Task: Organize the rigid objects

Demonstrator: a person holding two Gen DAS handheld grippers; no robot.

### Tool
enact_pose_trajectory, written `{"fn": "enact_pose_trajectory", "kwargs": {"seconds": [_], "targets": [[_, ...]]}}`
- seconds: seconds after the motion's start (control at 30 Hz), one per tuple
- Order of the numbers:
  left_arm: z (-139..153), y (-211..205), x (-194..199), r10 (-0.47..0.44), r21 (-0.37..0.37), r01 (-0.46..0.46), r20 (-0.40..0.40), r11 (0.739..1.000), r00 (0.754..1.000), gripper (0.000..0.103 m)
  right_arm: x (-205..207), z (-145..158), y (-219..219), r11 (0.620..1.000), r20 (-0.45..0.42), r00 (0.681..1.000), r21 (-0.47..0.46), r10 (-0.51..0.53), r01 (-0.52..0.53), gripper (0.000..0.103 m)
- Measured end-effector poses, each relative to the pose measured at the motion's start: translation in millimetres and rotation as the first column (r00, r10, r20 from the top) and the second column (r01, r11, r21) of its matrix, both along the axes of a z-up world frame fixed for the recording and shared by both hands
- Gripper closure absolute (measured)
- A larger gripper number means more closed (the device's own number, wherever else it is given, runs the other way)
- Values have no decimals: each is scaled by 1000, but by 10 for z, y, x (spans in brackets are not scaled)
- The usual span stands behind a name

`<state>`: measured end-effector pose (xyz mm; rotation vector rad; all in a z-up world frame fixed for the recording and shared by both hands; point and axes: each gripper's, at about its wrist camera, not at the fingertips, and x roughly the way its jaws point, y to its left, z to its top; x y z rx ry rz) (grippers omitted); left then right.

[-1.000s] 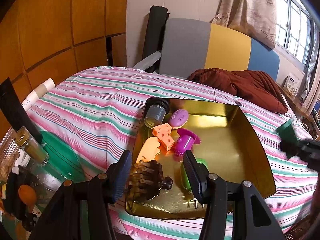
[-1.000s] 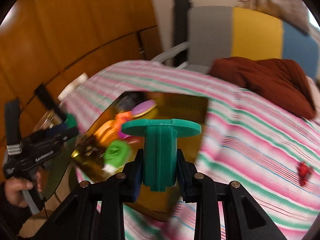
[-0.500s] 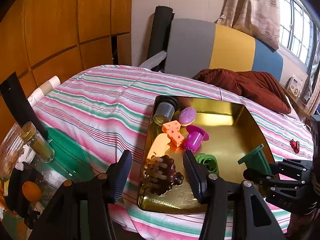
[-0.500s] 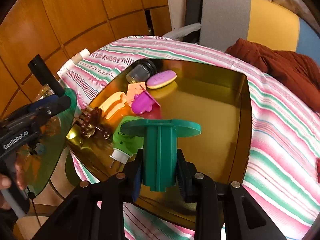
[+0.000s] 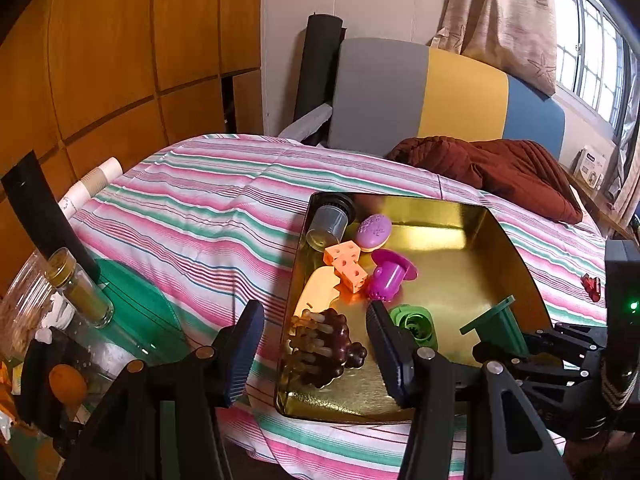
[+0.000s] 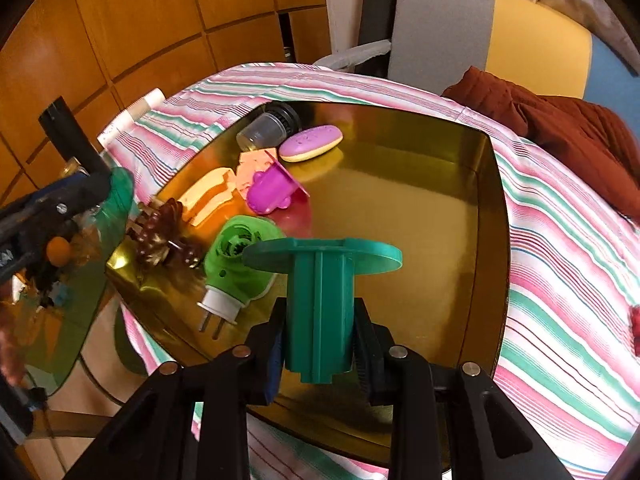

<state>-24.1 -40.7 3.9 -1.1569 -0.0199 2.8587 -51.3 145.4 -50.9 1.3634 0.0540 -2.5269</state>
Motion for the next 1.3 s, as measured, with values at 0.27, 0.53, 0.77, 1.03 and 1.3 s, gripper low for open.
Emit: {"fn": "enact_pose_trajectory", "kwargs": {"seconds": [0.27,0.53,0.77,1.03,1.3], "targets": [[-30,29,13,-6,-5,6,9,1000,1000,49,-26,-137,24,1000,36,999,-15,-25,26,73],[-49,29,15,-7,-12,7,16,1000,1000,49,-48,-288,53,995,80,996,-87,-44,51,71],[-95,-42,11,7,-8,-6,29,1000,1000,49,-7,-256,48,991,71,997,-126,-28,37,66],[-176,-131,45,25,-12,-24,53,1000,998,49,43,-209,50,986,76,997,-163,-10,22,59],[-114,-145,71,26,-14,-25,42,1000,999,49,118,-106,-14,984,47,998,-176,40,-31,57]]}}
